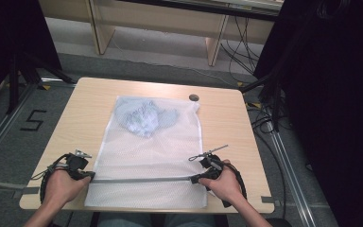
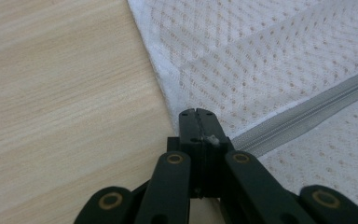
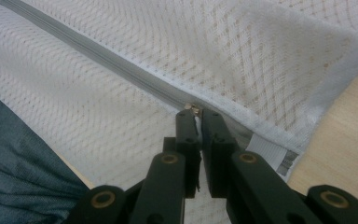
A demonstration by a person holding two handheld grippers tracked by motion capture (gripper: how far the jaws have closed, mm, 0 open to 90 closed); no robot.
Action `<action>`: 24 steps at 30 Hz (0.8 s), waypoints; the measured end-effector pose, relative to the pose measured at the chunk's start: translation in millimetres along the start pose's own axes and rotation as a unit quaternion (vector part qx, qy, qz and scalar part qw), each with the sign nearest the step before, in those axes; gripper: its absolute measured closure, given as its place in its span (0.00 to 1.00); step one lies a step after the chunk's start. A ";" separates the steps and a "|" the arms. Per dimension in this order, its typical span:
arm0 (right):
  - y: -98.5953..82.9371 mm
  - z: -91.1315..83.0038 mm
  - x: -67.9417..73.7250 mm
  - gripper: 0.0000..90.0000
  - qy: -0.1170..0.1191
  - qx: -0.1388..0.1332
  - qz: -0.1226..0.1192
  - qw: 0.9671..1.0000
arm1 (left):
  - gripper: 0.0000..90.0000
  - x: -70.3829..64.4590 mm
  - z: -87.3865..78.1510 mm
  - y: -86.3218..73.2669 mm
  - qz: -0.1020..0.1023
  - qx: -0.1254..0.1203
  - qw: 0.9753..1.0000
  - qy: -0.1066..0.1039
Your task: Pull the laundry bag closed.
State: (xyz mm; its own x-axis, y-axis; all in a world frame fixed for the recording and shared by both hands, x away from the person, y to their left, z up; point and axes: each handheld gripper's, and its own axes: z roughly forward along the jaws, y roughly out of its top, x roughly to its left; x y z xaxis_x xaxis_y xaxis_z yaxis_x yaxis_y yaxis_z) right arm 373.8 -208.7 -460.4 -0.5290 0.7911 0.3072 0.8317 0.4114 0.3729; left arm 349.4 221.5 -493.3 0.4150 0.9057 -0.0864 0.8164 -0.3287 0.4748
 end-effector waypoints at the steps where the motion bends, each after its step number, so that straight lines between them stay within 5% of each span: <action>1: 0.0 0.0 0.0 0.97 0.000 0.000 0.000 1.000 | 1.00 0.0 0.0 0.0 0.000 0.000 1.000 0.000; 24: -3.8 -5.5 -10.1 0.97 0.002 -0.011 0.006 1.000 | 1.00 -0.2 0.1 -0.2 0.000 -0.001 1.000 0.001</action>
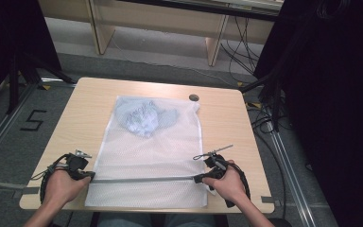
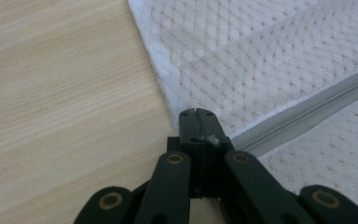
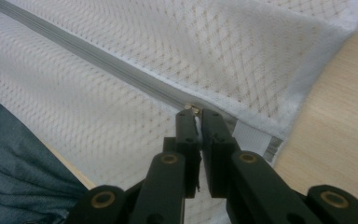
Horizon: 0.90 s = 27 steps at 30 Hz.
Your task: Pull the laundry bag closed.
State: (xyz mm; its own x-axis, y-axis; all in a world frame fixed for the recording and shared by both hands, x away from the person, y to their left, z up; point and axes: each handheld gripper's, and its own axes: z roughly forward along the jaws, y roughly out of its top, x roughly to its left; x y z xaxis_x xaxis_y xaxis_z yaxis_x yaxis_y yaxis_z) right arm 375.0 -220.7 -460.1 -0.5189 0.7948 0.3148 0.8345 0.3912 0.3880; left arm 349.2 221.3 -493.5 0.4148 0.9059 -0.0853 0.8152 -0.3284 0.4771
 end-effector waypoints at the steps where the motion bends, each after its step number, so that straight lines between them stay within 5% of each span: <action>1: -0.4 -0.3 -2.2 0.97 -0.010 0.007 -0.004 1.000 | 1.00 0.0 0.0 0.0 -0.001 0.000 1.000 0.000; 27: -6.1 -6.3 -15.1 0.97 -0.002 -0.003 0.011 1.000 | 1.00 0.0 -0.1 -0.1 -0.001 0.000 1.000 0.000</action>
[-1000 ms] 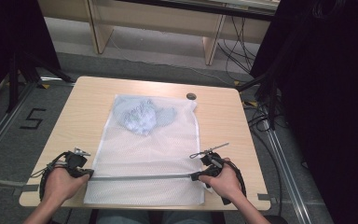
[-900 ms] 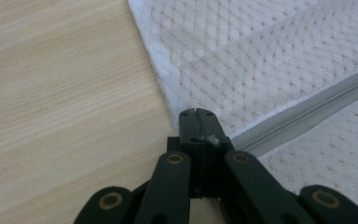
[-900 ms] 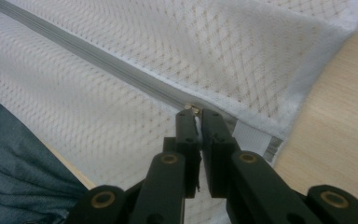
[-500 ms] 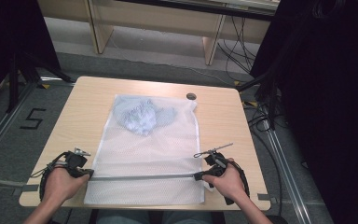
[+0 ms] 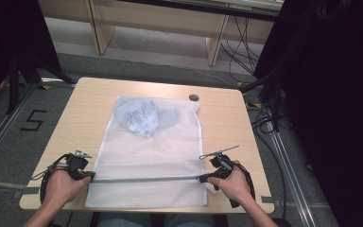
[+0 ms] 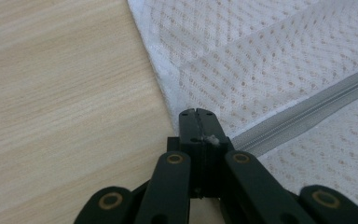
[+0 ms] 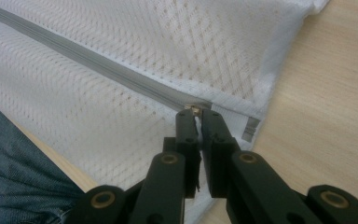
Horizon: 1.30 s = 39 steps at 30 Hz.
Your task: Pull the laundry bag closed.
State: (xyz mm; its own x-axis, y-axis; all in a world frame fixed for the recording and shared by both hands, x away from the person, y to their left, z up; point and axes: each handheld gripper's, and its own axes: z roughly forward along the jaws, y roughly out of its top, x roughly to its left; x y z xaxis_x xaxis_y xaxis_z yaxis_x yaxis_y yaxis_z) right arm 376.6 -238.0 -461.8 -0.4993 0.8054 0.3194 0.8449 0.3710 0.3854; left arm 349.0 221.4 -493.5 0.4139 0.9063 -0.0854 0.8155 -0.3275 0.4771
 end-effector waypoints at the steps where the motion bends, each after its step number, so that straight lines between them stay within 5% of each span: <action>1: 0.0 0.0 0.0 0.97 0.000 0.000 0.000 1.000 | 1.00 0.0 0.0 0.0 0.000 0.000 1.000 0.000; 16: -3.6 1.3 -7.0 0.97 0.003 0.013 0.021 1.000 | 1.00 -0.5 1.7 -0.3 -0.009 -0.008 1.000 0.001; 22: -4.6 5.0 -10.4 0.96 0.008 0.017 0.009 1.000 | 1.00 1.1 -0.1 -0.7 -0.007 -0.002 1.000 -0.005; 25: -4.5 5.5 -11.4 0.95 0.010 0.008 0.009 1.000 | 1.00 0.2 2.3 -2.8 -0.014 -0.026 1.000 -0.002; 28: -3.5 2.5 -15.4 0.93 0.002 -0.010 0.014 1.000 | 0.98 2.3 -0.4 -3.3 -0.009 -0.012 1.000 -0.010; 29: -3.4 -0.5 -15.6 0.93 0.000 -0.016 0.035 0.999 | 0.96 2.8 -0.5 -3.6 -0.008 -0.015 1.000 -0.013; 30: -3.1 -2.4 -20.0 0.92 -0.013 -0.033 0.022 0.999 | 0.94 2.6 -1.4 -3.3 -0.007 -0.013 1.000 -0.010; 35: -5.6 -7.5 -31.0 0.90 -0.029 -0.051 0.033 0.998 | 0.90 3.9 -8.7 -3.5 0.001 -0.030 1.000 0.004; 37: -6.2 -7.9 -33.0 0.88 -0.036 -0.060 0.039 0.997 | 0.88 3.1 -10.2 -5.3 -0.004 -0.059 0.998 0.008; 39: -6.6 -8.2 -36.7 0.87 -0.038 -0.062 0.031 0.997 | 0.86 4.0 -14.1 -5.2 0.000 -0.048 0.999 0.003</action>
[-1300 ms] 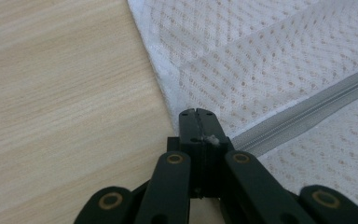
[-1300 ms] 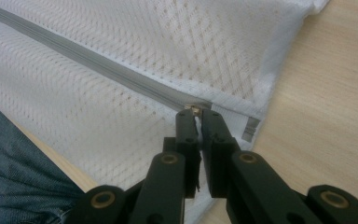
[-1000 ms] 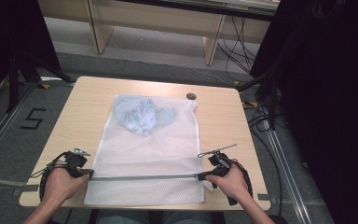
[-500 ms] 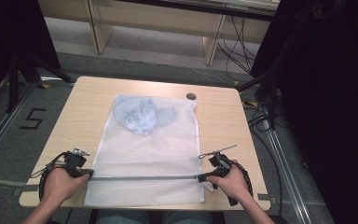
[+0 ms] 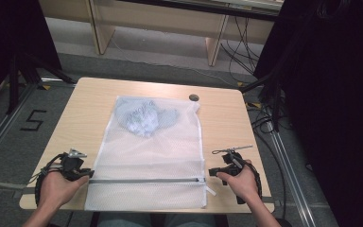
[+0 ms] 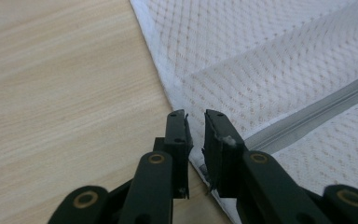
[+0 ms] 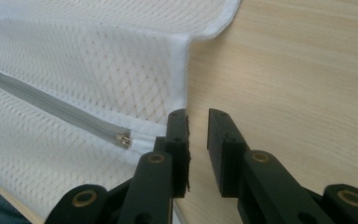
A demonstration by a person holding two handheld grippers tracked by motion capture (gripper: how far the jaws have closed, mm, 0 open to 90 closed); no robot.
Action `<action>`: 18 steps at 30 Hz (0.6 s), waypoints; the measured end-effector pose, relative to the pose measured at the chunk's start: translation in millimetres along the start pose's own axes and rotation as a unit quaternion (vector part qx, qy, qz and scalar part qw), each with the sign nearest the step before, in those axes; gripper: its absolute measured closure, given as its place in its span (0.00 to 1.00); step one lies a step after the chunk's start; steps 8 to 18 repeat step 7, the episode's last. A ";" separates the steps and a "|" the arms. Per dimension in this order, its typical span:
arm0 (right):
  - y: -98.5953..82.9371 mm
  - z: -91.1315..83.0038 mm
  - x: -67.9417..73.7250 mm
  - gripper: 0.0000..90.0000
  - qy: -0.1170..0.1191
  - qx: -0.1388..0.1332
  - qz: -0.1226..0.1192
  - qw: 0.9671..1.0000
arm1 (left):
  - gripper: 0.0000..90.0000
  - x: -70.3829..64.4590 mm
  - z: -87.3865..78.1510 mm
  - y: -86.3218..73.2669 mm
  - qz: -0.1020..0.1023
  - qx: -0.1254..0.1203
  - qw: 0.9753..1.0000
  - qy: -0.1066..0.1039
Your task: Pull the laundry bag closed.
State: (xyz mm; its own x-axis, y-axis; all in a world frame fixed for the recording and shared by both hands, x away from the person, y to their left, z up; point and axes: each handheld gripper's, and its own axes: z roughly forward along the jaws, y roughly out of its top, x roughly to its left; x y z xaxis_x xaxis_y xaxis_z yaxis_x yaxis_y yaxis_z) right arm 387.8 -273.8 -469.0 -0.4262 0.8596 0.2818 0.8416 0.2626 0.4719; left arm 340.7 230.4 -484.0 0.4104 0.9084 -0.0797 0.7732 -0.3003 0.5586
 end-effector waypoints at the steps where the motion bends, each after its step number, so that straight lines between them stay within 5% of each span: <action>1: 0.4 -1.0 1.0 0.87 -0.002 -0.001 0.009 1.000 | 0.85 -0.2 -0.6 -0.6 0.001 -0.009 1.000 0.004; 6: 0.2 0.7 -0.1 0.83 -0.001 -0.005 0.008 1.000 | 0.81 -1.9 -1.0 0.0 -0.003 -0.030 1.000 0.004; 18: 0.4 0.9 -0.1 0.82 -0.001 -0.004 0.009 1.000 | 0.81 -1.9 -1.0 0.0 -0.003 -0.030 1.000 0.004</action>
